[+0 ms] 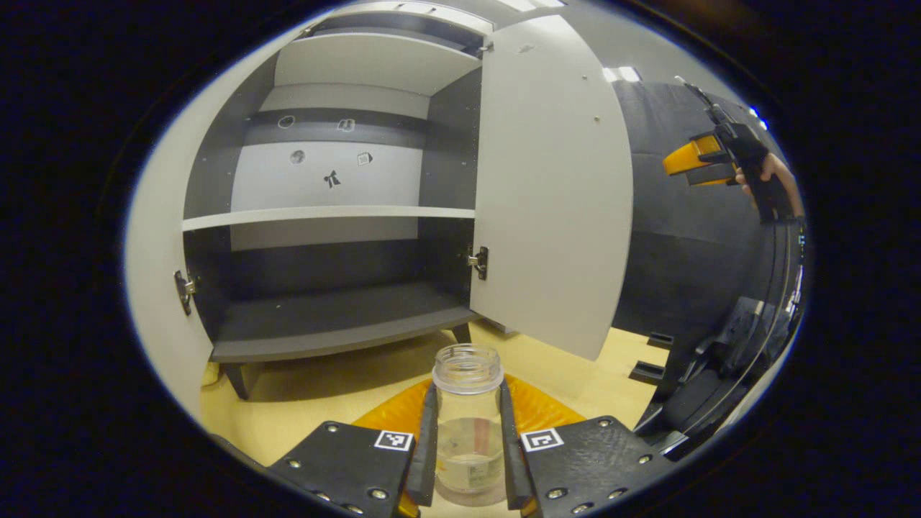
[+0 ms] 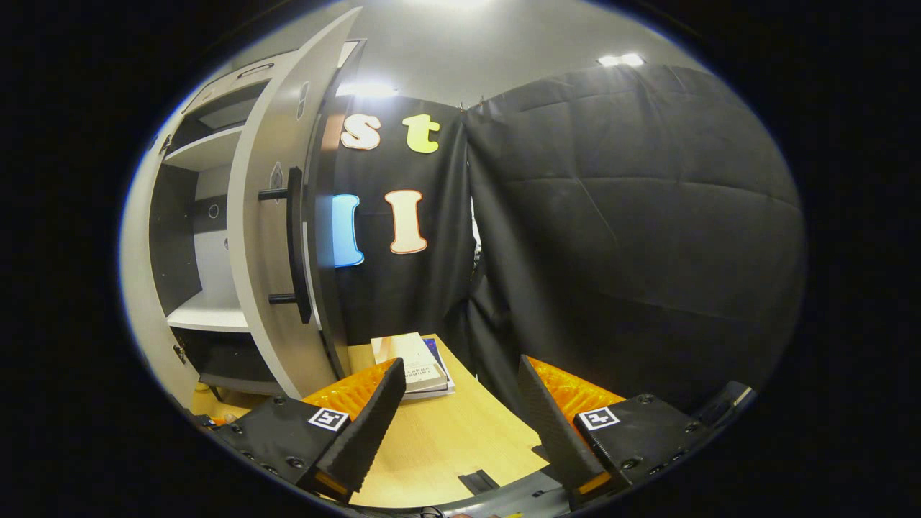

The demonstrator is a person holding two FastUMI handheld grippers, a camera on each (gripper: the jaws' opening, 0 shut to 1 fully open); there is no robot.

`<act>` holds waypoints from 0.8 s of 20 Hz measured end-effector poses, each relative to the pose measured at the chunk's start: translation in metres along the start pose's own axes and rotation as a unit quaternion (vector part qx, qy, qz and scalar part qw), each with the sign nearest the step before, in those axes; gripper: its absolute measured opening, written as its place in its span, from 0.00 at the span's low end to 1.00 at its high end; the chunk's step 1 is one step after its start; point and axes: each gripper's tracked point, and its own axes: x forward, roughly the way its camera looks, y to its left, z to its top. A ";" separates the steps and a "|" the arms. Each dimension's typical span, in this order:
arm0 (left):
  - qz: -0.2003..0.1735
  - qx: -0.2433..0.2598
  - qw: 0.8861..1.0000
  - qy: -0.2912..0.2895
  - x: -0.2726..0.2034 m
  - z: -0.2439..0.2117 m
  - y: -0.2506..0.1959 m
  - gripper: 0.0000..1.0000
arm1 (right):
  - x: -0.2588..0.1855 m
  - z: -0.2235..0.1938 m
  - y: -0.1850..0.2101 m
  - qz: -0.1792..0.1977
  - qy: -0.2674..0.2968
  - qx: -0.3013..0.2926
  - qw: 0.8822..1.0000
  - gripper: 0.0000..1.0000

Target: Grasp the bottle in the cabinet with the left hand and place it on the coaster, then close the right door with the right hand and the left door with the left hand.

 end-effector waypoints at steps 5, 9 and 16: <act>0.005 0.017 1.000 0.007 -0.002 -0.020 -0.012 0.40 | -0.003 -0.004 -0.001 -0.002 0.011 0.007 1.000 1.00; 0.016 0.020 1.000 0.003 -0.004 -0.026 -0.018 0.39 | -0.005 -0.006 0.004 0.004 0.011 0.002 1.000 1.00; 0.030 0.003 0.999 0.018 -0.012 -0.031 -0.016 0.72 | -0.005 -0.012 0.012 0.010 0.013 0.010 1.000 1.00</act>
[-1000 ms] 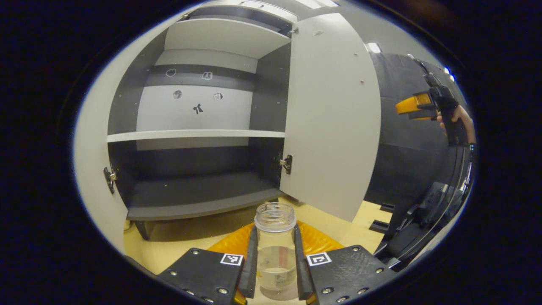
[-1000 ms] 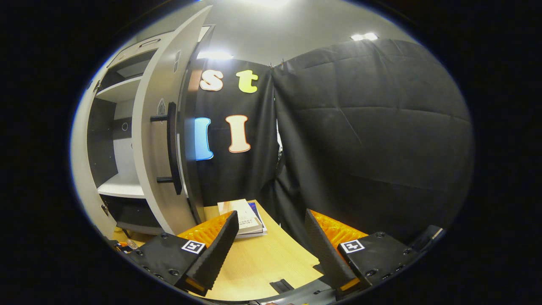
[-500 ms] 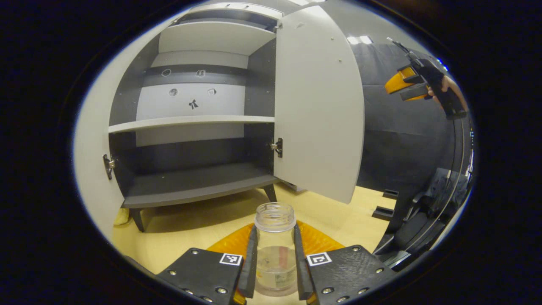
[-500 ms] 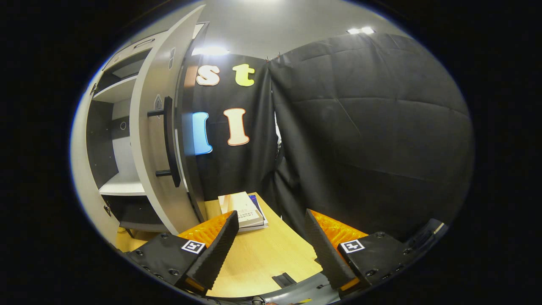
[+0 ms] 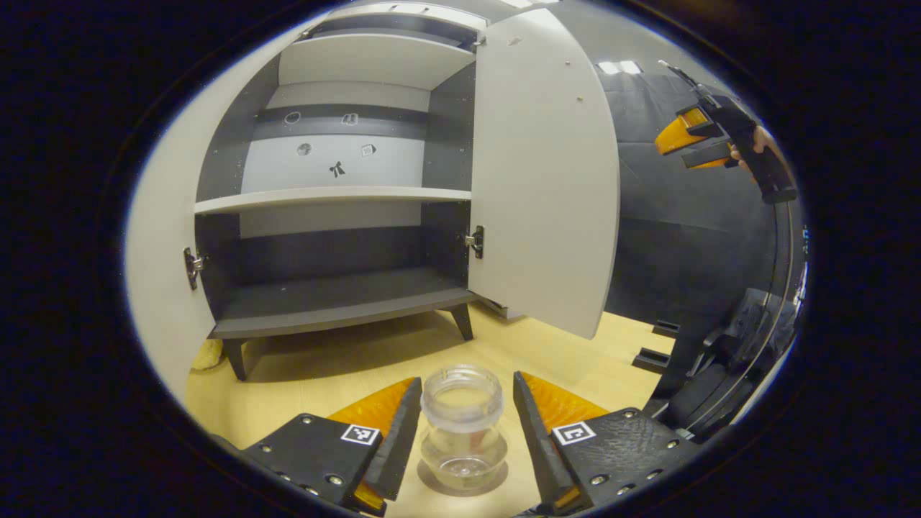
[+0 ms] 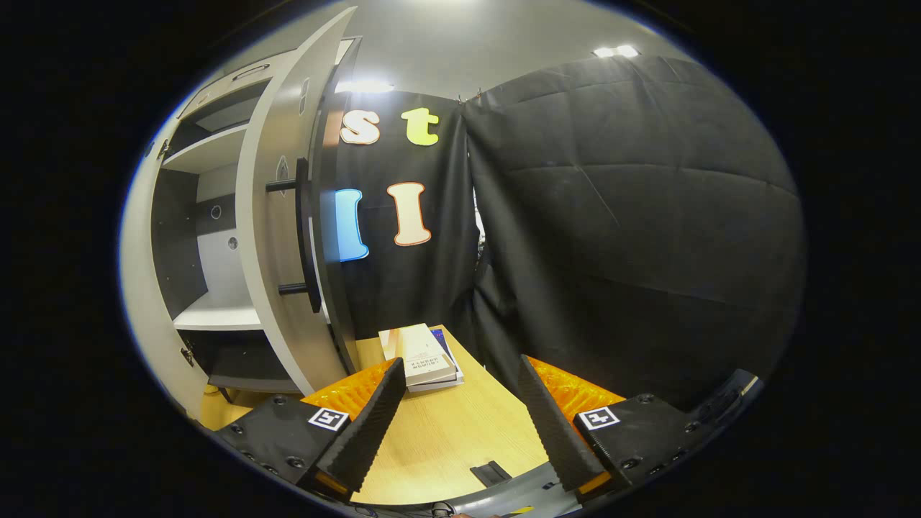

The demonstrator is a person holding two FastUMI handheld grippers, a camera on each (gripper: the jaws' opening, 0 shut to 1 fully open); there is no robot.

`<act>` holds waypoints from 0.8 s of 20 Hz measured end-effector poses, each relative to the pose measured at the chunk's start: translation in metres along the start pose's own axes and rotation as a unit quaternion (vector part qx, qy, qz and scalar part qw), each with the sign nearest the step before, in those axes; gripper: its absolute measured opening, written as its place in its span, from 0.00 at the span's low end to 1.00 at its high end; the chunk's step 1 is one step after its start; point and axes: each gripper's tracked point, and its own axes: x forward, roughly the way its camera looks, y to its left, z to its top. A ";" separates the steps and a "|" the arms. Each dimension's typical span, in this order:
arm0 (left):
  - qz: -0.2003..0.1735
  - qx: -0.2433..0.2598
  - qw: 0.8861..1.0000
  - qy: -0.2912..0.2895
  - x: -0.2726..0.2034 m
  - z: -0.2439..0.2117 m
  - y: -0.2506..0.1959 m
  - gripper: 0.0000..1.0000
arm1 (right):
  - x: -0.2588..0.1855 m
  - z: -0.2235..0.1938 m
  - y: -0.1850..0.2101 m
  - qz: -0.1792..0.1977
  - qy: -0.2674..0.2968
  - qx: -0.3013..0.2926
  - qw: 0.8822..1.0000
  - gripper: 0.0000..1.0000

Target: Grasp the bottle in the cabinet with the left hand and place it on the coaster, then close the right door with the right hand and the left door with the left hand.

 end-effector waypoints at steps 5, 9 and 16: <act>-0.004 0.008 1.000 -0.017 -0.012 0.022 -0.003 1.00 | -0.003 -0.006 0.006 0.002 0.002 0.007 1.000 0.97; -0.001 -0.003 0.999 -0.045 -0.041 0.056 -0.003 1.00 | -0.009 -0.004 0.012 0.005 -0.005 -0.001 1.000 1.00; 0.078 0.022 0.994 -0.066 -0.122 0.131 0.037 0.95 | -0.013 0.021 0.014 0.003 -0.039 -0.008 0.999 1.00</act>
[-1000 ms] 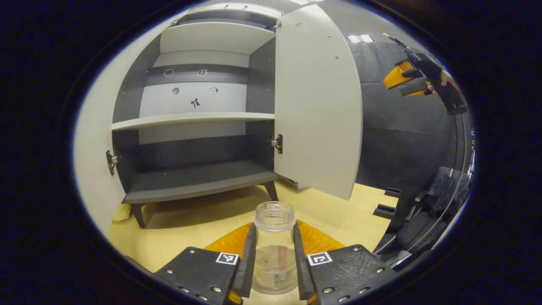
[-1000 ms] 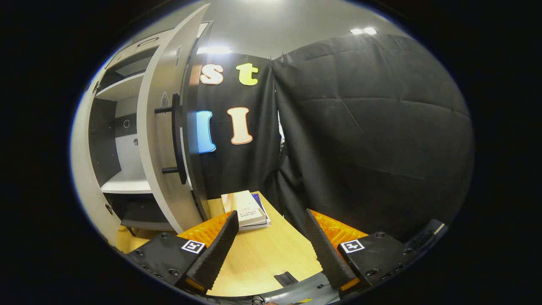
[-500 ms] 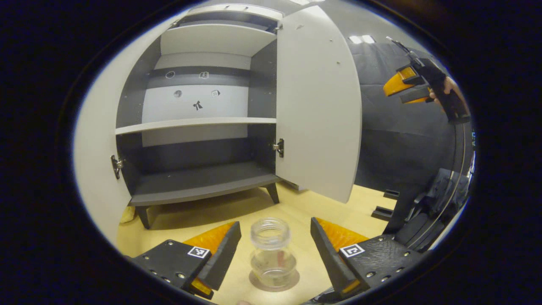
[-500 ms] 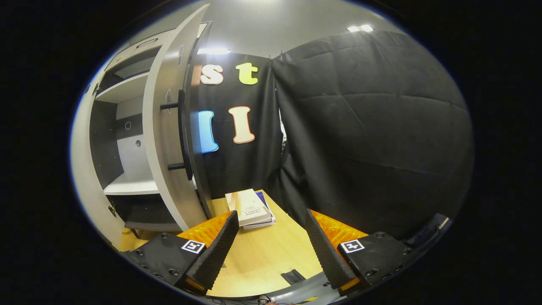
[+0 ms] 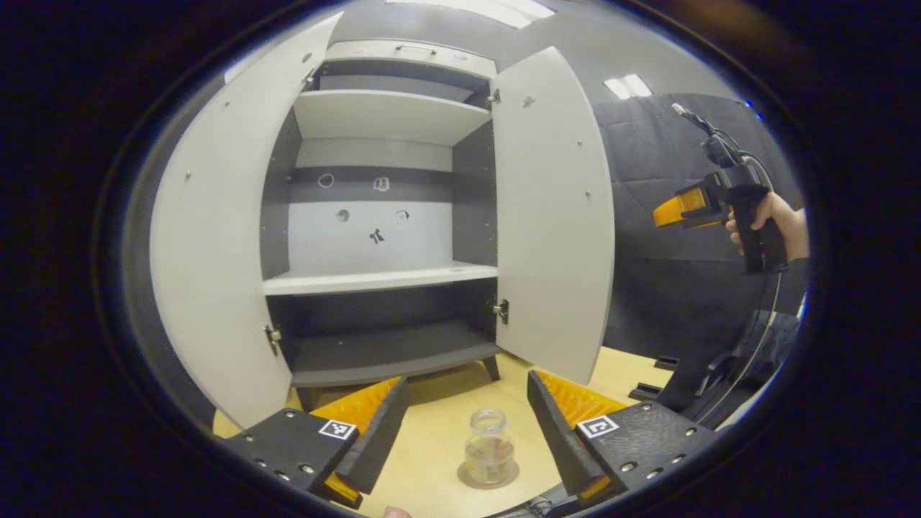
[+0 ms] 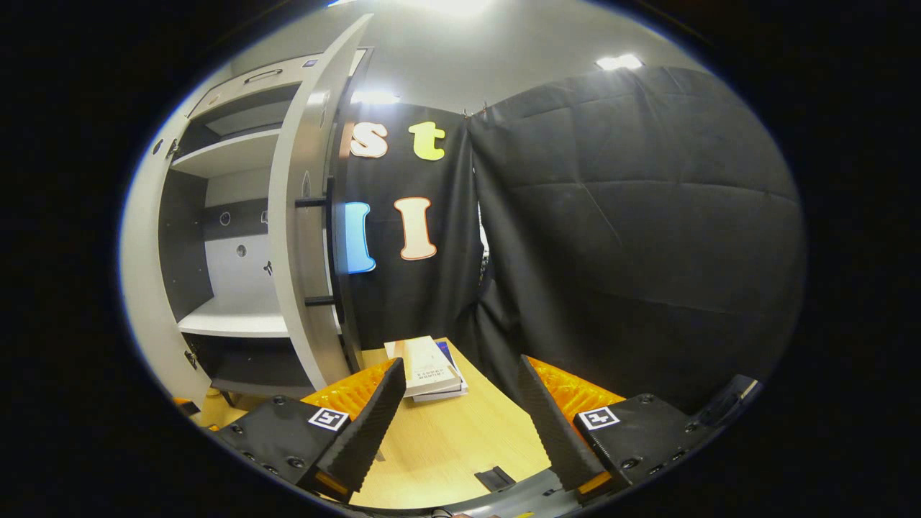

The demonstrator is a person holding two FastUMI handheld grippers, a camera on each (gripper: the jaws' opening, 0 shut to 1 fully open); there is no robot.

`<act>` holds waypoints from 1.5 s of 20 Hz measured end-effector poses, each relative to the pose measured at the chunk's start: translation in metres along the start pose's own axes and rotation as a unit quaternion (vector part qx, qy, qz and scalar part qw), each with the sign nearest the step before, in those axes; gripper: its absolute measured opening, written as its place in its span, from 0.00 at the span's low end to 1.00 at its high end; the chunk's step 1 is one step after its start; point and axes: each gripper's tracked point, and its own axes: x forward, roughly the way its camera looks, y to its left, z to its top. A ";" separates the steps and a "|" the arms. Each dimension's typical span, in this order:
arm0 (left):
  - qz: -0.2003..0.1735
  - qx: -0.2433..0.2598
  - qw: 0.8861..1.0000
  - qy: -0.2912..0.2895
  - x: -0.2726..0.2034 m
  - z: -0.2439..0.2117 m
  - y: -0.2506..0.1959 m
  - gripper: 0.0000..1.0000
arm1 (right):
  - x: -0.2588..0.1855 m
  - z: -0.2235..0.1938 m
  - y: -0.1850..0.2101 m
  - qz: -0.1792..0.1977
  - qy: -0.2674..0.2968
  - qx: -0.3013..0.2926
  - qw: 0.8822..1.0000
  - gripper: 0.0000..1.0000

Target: Grasp the bottle in the cabinet with the left hand and place it on the coaster, then close the right door with the right hand and the left door with the left hand.

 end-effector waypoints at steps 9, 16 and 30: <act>0.138 -0.057 0.989 -0.014 -0.046 0.096 0.069 0.95 | 0.038 0.053 0.004 0.036 -0.057 -0.001 0.998 1.00; 0.190 -0.069 0.979 -0.027 -0.034 0.149 0.080 1.00 | 0.074 0.078 0.019 0.106 -0.071 -0.015 0.992 0.96; 0.313 -0.070 0.947 -0.003 -0.042 0.165 0.084 1.00 | 0.109 0.107 0.069 0.290 -0.062 -0.033 0.954 0.97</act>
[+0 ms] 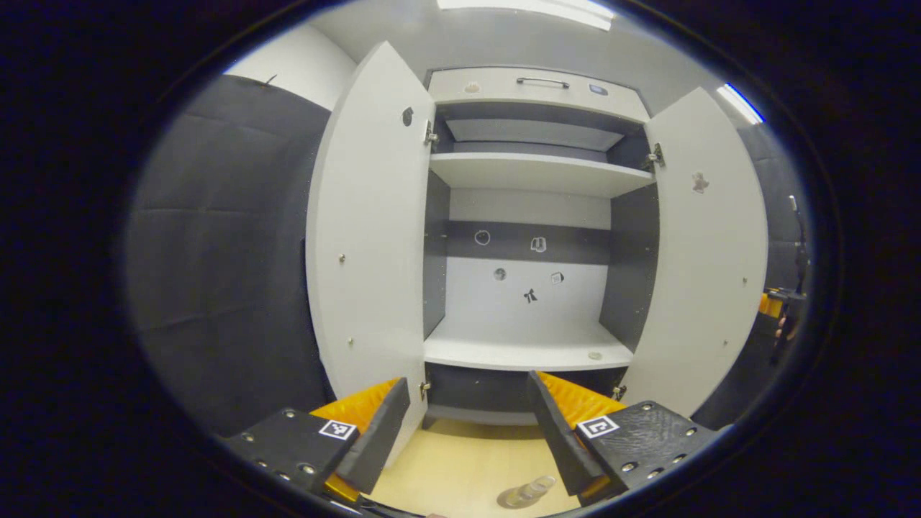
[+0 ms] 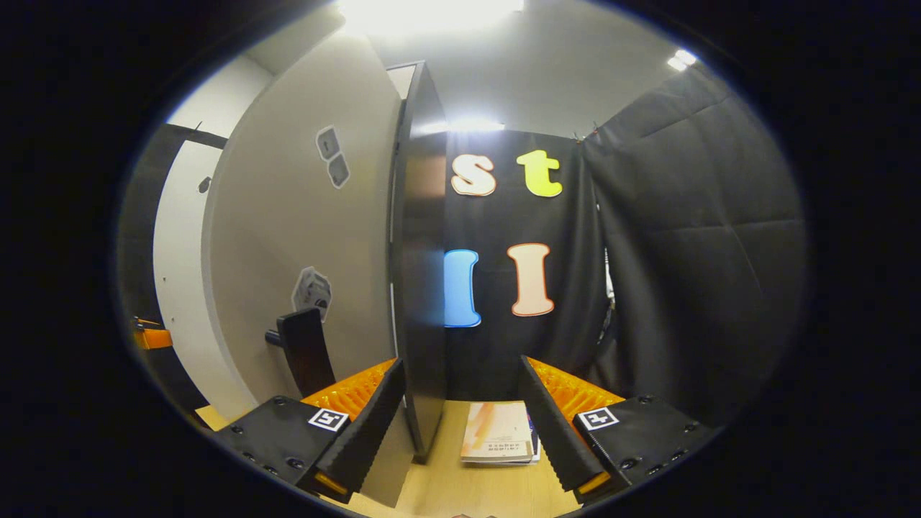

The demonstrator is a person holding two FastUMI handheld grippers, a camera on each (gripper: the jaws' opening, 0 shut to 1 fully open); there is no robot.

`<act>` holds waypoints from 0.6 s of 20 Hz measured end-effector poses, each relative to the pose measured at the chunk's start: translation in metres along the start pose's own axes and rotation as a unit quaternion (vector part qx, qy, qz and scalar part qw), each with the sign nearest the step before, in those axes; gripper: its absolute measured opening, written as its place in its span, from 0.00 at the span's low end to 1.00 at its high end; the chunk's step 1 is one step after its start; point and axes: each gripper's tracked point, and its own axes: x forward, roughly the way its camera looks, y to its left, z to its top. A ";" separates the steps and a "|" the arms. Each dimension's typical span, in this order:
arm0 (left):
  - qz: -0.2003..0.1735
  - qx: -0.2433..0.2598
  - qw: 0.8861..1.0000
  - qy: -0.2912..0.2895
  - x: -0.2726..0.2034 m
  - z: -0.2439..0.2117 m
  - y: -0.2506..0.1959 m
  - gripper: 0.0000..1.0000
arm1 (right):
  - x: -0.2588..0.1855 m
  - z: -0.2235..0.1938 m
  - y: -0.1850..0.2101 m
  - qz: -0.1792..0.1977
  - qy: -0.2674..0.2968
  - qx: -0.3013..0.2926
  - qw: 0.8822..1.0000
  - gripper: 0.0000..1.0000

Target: Grasp the bottle in the cabinet with the left hand and place it on the coaster, then close the right door with the right hand and the left door with the left hand.

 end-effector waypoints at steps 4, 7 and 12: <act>0.005 -0.015 1.000 0.005 -0.014 -0.008 -0.003 0.94 | -0.002 -0.003 0.015 0.033 0.007 -0.002 0.999 1.00; 0.007 -0.008 1.000 0.006 -0.018 -0.011 0.006 0.88 | -0.003 0.000 0.018 0.028 0.003 -0.007 1.000 0.96; -0.005 0.002 1.000 0.006 -0.017 -0.013 0.026 0.88 | -0.007 -0.002 0.036 -0.002 0.004 -0.002 1.000 0.96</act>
